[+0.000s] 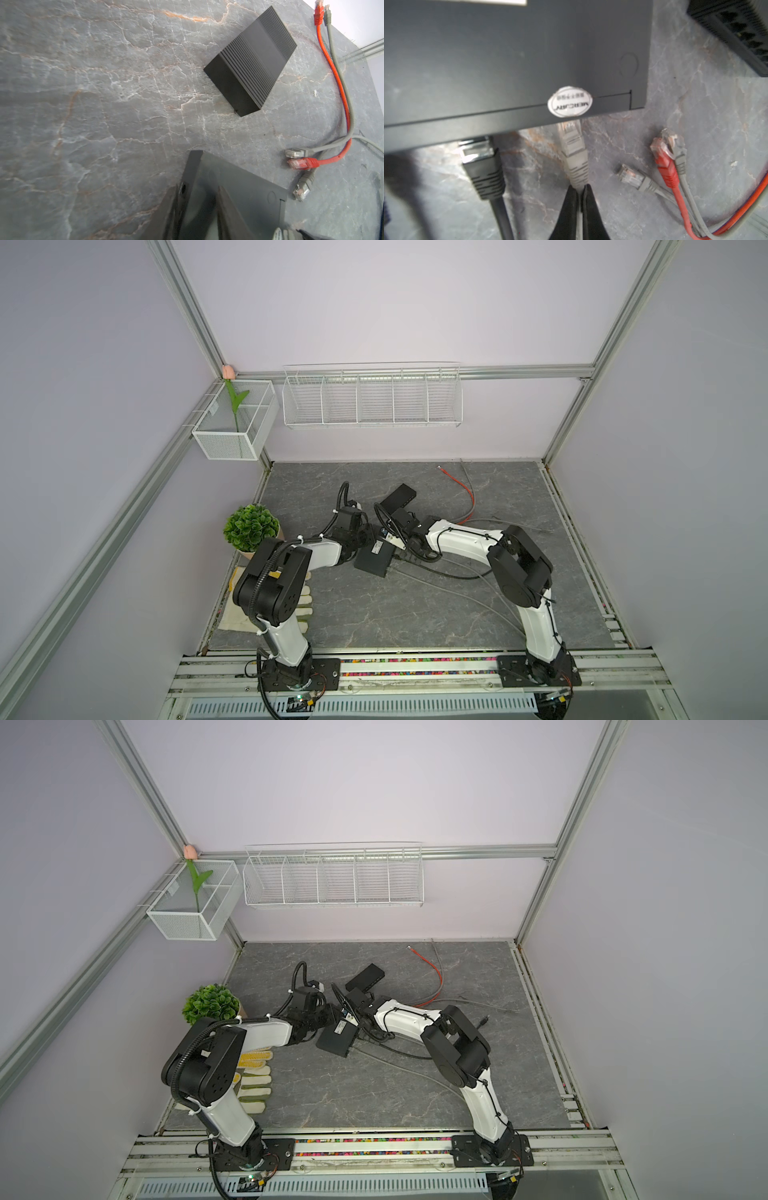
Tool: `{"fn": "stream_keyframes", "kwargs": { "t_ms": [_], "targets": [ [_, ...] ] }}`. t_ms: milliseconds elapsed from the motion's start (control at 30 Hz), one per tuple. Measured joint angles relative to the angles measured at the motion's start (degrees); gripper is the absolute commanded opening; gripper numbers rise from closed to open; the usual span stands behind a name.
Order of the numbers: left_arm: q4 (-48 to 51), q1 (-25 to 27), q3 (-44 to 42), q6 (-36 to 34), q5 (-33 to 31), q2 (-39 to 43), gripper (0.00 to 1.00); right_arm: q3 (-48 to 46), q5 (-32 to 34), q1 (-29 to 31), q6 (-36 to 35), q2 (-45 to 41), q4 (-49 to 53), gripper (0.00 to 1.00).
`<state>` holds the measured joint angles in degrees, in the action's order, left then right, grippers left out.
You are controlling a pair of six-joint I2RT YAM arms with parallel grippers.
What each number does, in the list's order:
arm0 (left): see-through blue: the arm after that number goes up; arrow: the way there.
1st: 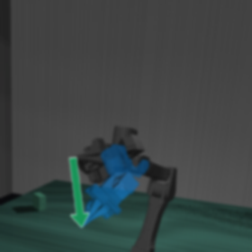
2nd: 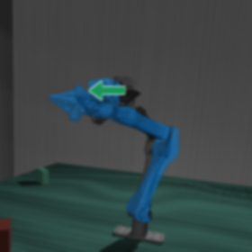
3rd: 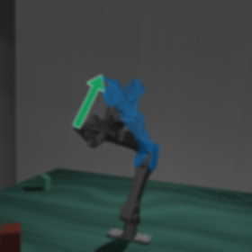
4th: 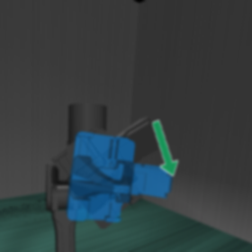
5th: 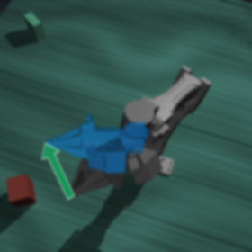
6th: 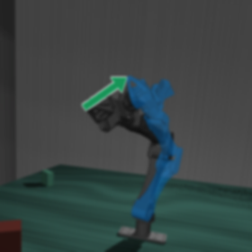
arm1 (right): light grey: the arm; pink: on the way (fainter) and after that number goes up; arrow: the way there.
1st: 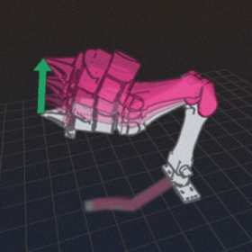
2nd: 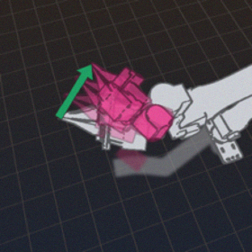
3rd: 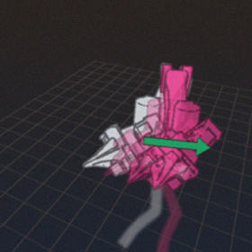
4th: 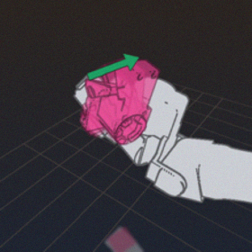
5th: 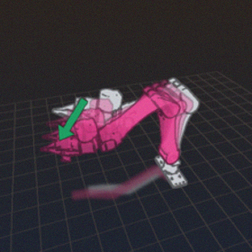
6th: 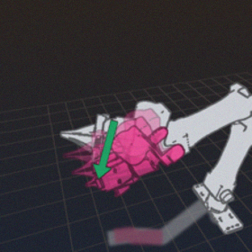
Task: Insert the plug into the switch port
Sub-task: 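Align the grey plug with a free switch port using the right gripper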
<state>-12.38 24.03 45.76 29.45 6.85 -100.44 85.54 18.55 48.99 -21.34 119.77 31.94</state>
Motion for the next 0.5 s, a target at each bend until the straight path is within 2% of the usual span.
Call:
{"fn": "stream_keyframes", "kwargs": {
  "t_ms": [267,500],
  "targets": [
    [-0.04,0.17,-0.02,0.0,-0.46,0.0,0.32,-3.08,2.93,1.64,0.2,-1.16,-3.45,0.06],
    [-0.24,0.37,-0.09,0.0,-0.96,0.0,0.32,-6.73,2.62,1.9,0.87,-3.56,-7.32,0.07]
  ]
}}
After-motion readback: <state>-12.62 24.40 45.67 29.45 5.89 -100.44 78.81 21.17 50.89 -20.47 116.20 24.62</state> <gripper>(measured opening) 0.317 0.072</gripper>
